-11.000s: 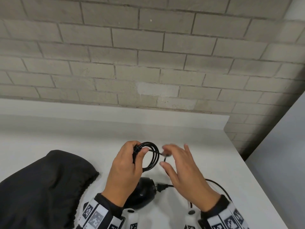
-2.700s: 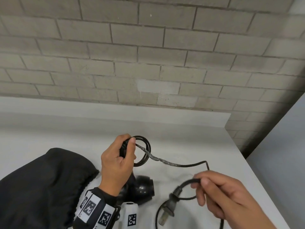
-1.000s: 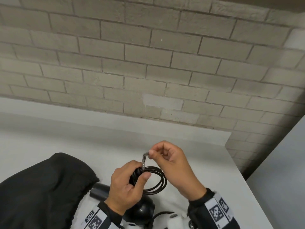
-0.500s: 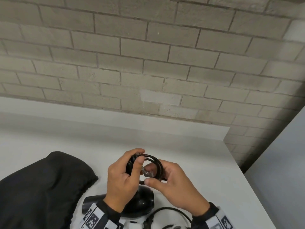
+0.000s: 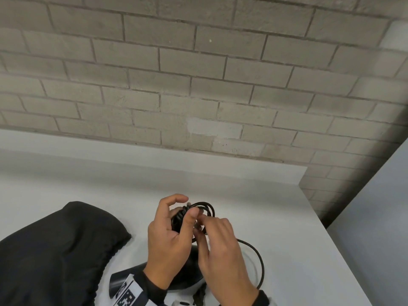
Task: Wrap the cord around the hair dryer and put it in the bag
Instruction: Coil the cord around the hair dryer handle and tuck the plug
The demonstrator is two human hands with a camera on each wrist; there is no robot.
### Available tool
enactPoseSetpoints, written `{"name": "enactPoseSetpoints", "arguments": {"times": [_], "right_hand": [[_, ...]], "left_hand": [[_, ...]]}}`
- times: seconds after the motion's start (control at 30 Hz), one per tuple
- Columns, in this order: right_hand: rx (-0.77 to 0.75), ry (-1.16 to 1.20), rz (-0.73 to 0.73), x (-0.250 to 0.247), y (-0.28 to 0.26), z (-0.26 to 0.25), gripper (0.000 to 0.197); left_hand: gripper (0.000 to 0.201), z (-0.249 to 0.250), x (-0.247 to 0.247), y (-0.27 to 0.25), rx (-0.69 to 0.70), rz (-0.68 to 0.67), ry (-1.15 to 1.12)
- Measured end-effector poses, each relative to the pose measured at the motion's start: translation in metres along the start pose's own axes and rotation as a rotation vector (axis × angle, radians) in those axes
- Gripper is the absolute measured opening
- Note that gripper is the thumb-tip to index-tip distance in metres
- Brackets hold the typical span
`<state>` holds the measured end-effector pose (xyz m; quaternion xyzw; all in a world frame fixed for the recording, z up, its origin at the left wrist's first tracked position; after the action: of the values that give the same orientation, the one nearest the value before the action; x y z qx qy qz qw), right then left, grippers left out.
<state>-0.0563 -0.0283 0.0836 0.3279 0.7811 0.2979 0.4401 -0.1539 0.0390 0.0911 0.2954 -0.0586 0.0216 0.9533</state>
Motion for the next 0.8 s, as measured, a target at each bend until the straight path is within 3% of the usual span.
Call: {"name": "enactPoseSetpoints", "arguments": {"times": [0.07, 0.17, 0.5, 0.57, 0.67, 0.73, 0.8], "right_hand": [[0.064, -0.029, -0.065, 0.003, 0.000, 0.001, 0.019], [0.302, 0.061, -0.212, -0.004, 0.008, 0.001, 0.016], [0.990, 0.836, -0.462, -0.047, 0.046, 0.008, 0.019], [1.010, 0.933, -0.462, -0.047, 0.045, 0.010, 0.020], [0.921, 0.951, -0.423, -0.043, 0.034, 0.008, 0.017], [0.827, 0.879, -0.387, -0.039, 0.022, 0.007, 0.021], [0.695, 0.659, -0.375, -0.030, 0.007, 0.009, 0.028]], "left_hand": [[0.021, -0.002, 0.000, 0.000, 0.020, -0.002, 0.040], [0.020, -0.004, 0.000, 0.001, 0.064, -0.018, 0.083], [0.026, -0.007, -0.004, 0.002, 0.177, -0.012, 0.119], [0.022, -0.008, -0.005, 0.004, 0.170, -0.002, 0.111], [0.021, -0.009, -0.005, 0.008, 0.146, 0.027, 0.109], [0.025, -0.010, -0.006, 0.010, 0.132, 0.043, 0.114], [0.029, -0.011, -0.006, 0.011, 0.120, 0.052, 0.120]]}}
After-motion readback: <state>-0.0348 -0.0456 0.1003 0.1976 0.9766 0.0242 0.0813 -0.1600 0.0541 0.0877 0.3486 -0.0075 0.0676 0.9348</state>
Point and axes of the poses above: each hand's wrist, its own y-axis towards the middle knuckle, its own x-axis out of the palm, z = x × y, the point moved 3 cm from there along y, towards the middle knuckle, and after that the axes turned 11 degrees about z, right-handed, at the moved point
